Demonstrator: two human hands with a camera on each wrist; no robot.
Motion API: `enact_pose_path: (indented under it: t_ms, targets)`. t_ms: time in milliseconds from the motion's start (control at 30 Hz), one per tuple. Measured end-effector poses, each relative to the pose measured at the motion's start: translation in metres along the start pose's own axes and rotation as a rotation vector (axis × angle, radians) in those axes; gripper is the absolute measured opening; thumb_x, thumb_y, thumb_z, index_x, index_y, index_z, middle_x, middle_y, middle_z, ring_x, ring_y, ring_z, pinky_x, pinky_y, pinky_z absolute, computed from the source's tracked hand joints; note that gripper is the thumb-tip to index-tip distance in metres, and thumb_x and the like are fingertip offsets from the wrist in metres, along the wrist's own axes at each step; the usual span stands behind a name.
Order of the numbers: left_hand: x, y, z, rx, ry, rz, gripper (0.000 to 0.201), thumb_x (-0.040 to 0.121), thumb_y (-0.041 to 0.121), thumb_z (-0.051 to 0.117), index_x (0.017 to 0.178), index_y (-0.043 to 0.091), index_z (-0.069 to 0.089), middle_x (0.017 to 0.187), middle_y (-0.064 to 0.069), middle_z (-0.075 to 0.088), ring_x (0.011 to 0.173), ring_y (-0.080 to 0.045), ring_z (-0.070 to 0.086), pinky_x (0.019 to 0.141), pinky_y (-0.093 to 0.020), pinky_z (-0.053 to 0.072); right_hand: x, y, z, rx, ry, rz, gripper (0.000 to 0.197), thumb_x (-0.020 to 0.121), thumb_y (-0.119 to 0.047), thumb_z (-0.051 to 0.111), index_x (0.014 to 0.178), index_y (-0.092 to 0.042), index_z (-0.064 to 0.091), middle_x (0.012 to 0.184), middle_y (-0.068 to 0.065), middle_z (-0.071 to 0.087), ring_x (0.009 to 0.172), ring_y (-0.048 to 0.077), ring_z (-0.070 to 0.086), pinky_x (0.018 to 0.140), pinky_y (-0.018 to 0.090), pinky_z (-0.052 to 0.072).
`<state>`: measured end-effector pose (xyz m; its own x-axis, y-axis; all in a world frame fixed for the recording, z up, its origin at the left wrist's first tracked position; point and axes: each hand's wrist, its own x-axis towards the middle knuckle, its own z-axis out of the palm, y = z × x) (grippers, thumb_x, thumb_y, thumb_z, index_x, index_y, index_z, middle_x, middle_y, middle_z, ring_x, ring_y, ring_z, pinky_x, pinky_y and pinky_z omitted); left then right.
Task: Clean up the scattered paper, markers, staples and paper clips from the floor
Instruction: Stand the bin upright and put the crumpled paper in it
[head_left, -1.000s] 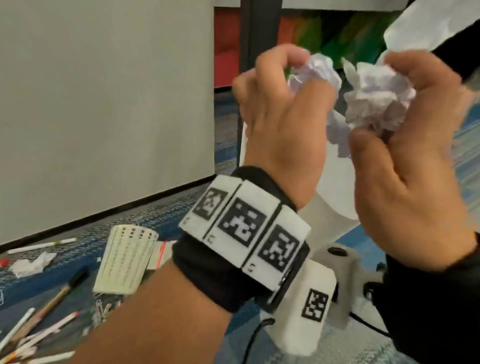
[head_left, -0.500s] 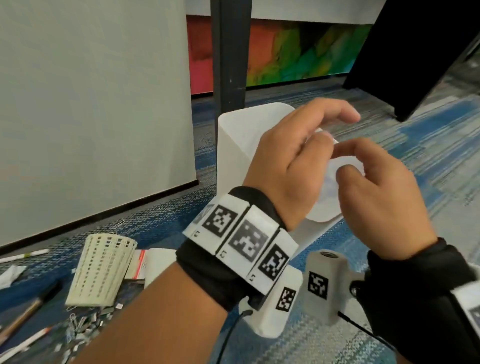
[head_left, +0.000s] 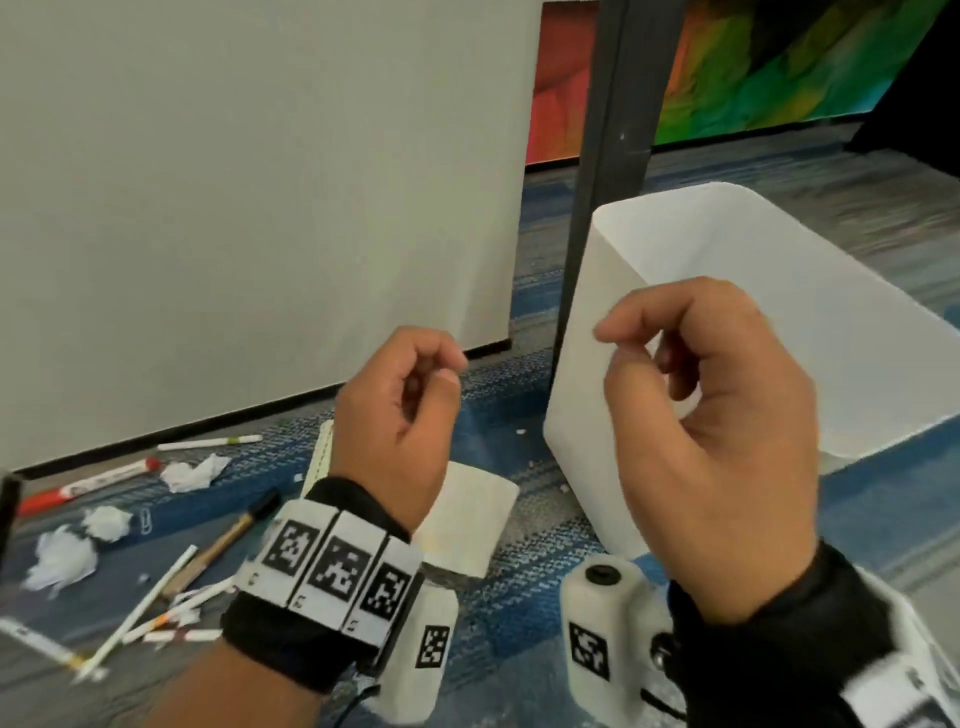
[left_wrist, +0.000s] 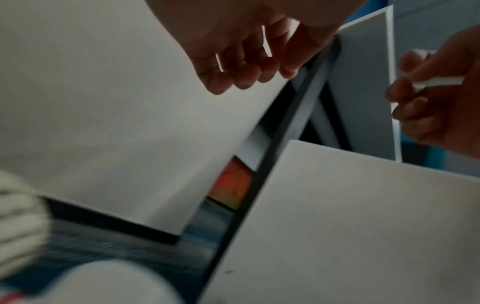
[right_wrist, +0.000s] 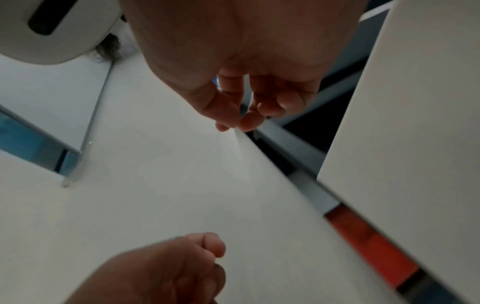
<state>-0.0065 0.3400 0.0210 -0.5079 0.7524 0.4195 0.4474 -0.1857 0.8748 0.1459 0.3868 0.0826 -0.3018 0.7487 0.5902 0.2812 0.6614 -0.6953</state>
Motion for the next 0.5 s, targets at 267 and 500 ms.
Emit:
enact_pose_path:
  t_ms: [267,500]
  targets:
    - [-0.102,-0.091,-0.141,0.606,-0.027,-0.552,0.024,0.084,0.01,0.053,0.078,0.032,0.049,0.06,0.003,0.051,0.052,-0.009,0.046,0.05,-0.022,0.034,-0.067,0.006,0.148,-0.054,-0.93,0.132,0.017,0.089,-0.021,0.047,0.104,-0.027,0.051,0.1,-0.005,0.047,0.08,0.012,0.046,0.076,0.03,0.039]
    - [-0.183,-0.129,-0.214,0.841,-0.096,-1.001,0.006,0.084,0.018,0.053,0.085,0.024,0.052,0.083,-0.001,0.058,0.077,-0.019,0.055,0.073,-0.031,0.047,-0.12,-0.002,0.249,-0.19,-1.376,0.145,0.031,0.096,-0.019,0.04,0.127,-0.021,0.047,0.125,0.005,0.048,0.107,0.024,0.051,0.094,0.036,0.042]
